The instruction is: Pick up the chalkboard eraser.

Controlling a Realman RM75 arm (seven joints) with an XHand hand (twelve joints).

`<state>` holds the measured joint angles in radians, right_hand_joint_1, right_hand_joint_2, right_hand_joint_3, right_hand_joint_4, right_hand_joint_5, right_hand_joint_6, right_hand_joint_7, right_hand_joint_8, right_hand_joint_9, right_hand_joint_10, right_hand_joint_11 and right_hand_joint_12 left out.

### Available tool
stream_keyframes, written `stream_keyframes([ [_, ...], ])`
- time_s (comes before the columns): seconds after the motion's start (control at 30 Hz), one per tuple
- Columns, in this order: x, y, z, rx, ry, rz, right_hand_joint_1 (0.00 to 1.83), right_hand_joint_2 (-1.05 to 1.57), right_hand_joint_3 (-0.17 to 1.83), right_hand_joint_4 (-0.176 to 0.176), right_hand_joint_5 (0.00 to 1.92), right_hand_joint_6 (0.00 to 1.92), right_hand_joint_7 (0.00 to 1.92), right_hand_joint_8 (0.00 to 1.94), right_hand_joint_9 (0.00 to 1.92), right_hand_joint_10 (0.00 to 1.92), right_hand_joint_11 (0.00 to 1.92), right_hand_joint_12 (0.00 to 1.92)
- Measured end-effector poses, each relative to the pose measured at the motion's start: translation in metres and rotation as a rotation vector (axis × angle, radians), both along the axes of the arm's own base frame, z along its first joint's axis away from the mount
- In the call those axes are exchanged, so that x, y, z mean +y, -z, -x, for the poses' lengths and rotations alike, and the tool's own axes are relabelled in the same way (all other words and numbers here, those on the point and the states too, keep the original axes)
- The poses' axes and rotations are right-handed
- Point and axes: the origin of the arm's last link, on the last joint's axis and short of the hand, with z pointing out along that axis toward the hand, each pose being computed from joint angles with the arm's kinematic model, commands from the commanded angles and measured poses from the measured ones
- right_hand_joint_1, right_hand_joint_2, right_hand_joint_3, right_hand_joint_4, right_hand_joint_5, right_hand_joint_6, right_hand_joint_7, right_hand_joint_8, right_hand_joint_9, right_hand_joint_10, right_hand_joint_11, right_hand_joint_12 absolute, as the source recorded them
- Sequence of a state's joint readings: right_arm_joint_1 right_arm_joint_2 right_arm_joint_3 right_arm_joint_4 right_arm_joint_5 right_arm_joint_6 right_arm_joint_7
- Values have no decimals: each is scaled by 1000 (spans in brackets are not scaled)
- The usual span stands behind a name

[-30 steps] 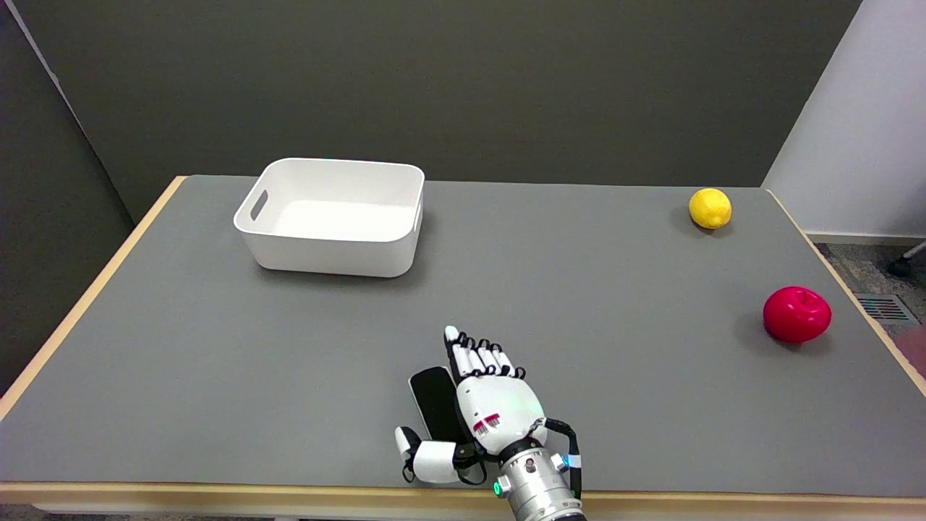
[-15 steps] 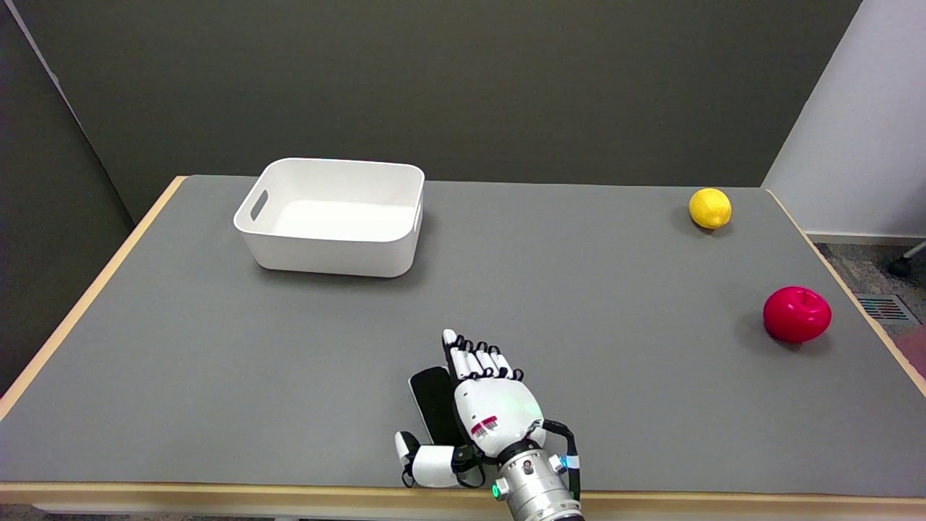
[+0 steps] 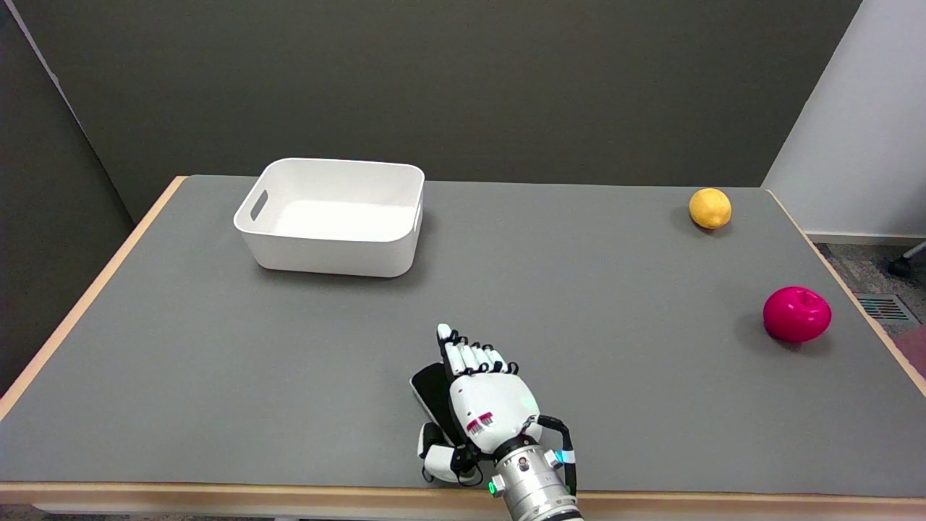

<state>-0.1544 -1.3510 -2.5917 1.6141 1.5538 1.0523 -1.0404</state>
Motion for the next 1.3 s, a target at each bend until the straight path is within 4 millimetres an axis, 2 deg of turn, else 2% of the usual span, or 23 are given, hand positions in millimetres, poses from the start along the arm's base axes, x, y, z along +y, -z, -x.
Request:
stream_keyframes([
  [0.3,-3,0,0,14,-12,-4,961,762,924,-176,-1,38,-1,1106,4,1617,178,1332],
  [0.4,-4,-1,0,16,-16,-5,1044,826,906,-176,-1,150,-1,1145,8,1766,177,1398],
  [0.47,-5,-1,0,16,-19,-4,1024,894,885,-176,0,230,-1,1260,25,1812,184,1499],
  [0.5,-5,-1,1,15,-21,-4,1129,1025,684,-176,29,317,69,1440,166,1850,194,1633],
  [0.53,-6,-2,1,14,-23,-4,1339,1247,306,-176,84,449,203,1732,430,1902,211,1846],
  [0.57,-6,-2,1,14,-26,-4,1412,1323,176,-176,103,513,251,1835,523,1921,218,1921],
  [0.63,-8,-3,1,13,-34,-4,1414,1314,192,-176,105,627,259,1833,526,1921,224,1921],
  [0.7,-10,-3,0,17,-51,-4,1417,1291,227,-176,120,885,276,1828,538,1921,233,1921],
  [0.9,-14,-6,0,26,-76,-2,1424,1250,288,-176,152,1103,310,1811,557,1921,259,1921],
  [0.97,-15,-8,0,29,-83,0,1292,1370,89,-176,266,1419,390,1884,628,1921,315,1921],
  [1.0,-16,-8,0,31,-86,0,1271,1388,58,-176,288,1466,404,1894,639,1921,326,1921],
  [1.3,-22,-12,-1,41,-109,3,1278,1382,45,-176,338,1440,421,1883,645,1921,342,1921],
])
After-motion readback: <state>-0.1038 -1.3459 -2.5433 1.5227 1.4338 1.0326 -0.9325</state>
